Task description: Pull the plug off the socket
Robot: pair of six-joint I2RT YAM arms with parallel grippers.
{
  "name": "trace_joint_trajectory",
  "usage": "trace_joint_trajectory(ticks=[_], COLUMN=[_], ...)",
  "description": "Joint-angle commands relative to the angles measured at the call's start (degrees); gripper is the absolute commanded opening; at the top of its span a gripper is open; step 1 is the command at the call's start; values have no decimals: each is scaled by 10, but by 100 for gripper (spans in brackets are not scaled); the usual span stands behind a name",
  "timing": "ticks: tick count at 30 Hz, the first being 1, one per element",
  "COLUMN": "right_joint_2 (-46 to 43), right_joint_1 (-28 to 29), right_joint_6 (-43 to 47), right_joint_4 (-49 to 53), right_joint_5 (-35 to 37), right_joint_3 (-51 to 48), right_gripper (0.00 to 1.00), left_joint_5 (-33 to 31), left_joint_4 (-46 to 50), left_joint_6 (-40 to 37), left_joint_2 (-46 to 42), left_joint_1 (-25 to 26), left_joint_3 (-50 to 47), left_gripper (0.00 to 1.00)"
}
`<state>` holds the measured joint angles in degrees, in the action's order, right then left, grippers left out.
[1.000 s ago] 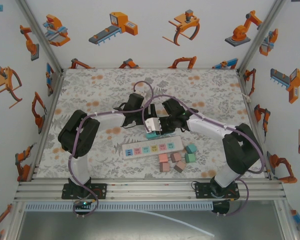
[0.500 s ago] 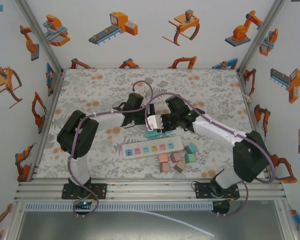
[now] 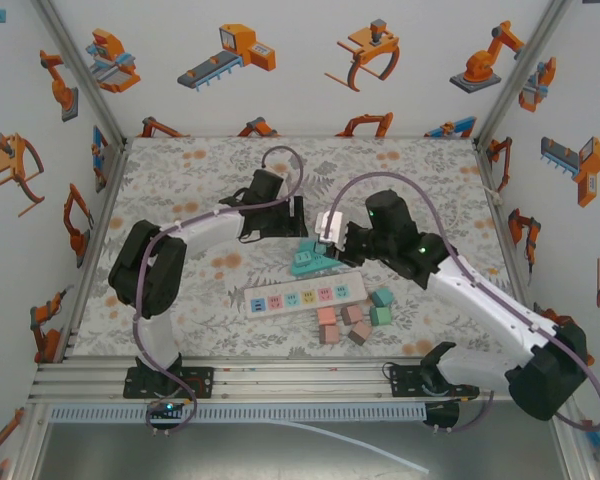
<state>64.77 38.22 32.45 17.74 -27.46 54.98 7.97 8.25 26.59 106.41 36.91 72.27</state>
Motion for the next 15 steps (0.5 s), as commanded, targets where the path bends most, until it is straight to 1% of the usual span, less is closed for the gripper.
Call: trace_joint_trajectory(ticks=[1,2,3,5,8,10,11,12,15], right_joint_2=[-46,-56,-67,-80,-90,-95,-98,-100,-87], right_joint_1=[2,3,4,9,34,70,98,129,200], right_joint_6=[-239,-294,-364,-458,-556,-585,-595,-610,-670], right_joint_4=[-80,-98,-121,-129,-103,-97,-103,-116,-179], right_joint_5=[-58,-59,-51,-28,28,65,99,138,216], right_joint_3=[-21,-27,-38,-50,-66,-83,-94,-107,-147], right_gripper=[20,19,15,14,11,11,11,11,10], left_joint_5=[26,41,56,76,88,86,84,81,71], left_joint_4=[11,4,-3,-16,-23,-10,3,19,80], left_joint_6=[-28,-33,-38,-46,-65,-84,-97,-111,-151], left_joint_2=[-76,-96,-117,-162,-239,-290,-318,-344,-418], left_joint_1=[0,0,0,1,7,14,18,22,34], left_joint_3=[6,-4,-16,-41,-89,-116,-127,-137,-156], left_gripper=[71,73,75,78,81,82,83,84,87])
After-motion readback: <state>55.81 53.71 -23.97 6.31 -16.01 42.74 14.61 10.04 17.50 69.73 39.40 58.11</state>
